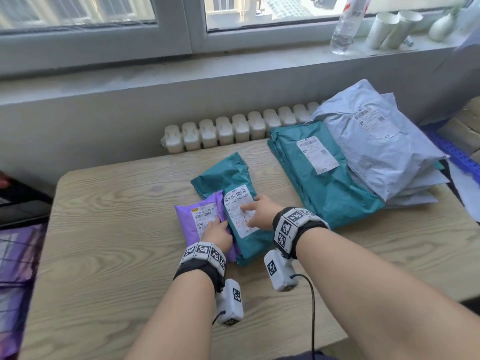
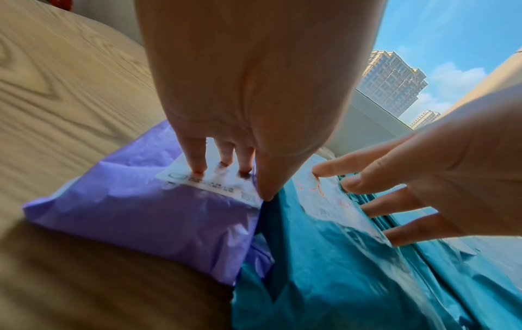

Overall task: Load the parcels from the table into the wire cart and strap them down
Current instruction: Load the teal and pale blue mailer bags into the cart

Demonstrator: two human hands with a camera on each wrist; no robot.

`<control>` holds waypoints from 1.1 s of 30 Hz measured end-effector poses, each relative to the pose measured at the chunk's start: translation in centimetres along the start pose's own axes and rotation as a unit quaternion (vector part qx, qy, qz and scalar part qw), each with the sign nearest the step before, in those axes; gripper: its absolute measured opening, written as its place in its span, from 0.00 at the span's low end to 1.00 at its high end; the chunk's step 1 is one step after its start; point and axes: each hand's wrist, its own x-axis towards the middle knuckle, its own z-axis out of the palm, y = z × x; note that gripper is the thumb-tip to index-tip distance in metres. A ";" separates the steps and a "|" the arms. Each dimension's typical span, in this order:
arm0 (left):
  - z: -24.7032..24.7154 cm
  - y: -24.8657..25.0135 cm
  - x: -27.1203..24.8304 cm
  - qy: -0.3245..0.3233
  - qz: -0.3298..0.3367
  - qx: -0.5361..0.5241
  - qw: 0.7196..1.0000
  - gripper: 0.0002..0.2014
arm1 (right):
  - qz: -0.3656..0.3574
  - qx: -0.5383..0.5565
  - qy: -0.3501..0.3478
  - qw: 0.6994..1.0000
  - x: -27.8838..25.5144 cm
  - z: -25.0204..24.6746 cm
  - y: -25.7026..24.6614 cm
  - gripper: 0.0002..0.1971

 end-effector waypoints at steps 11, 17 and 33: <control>1.8 -9.4 -9.3 -0.011 -0.039 0.027 0.999 0.23 | -0.020 -0.040 -0.010 0.999 -6.4 8.7 -8.1 0.27; 1.7 -13.6 -12.2 0.007 -0.057 0.015 0.998 0.20 | -0.040 -0.024 -0.014 0.999 -8.7 12.0 -11.5 0.24; 1.4 -16.7 -18.6 0.132 -0.104 -0.147 0.975 0.26 | -0.046 0.042 0.044 0.997 -10.9 15.5 -13.9 0.26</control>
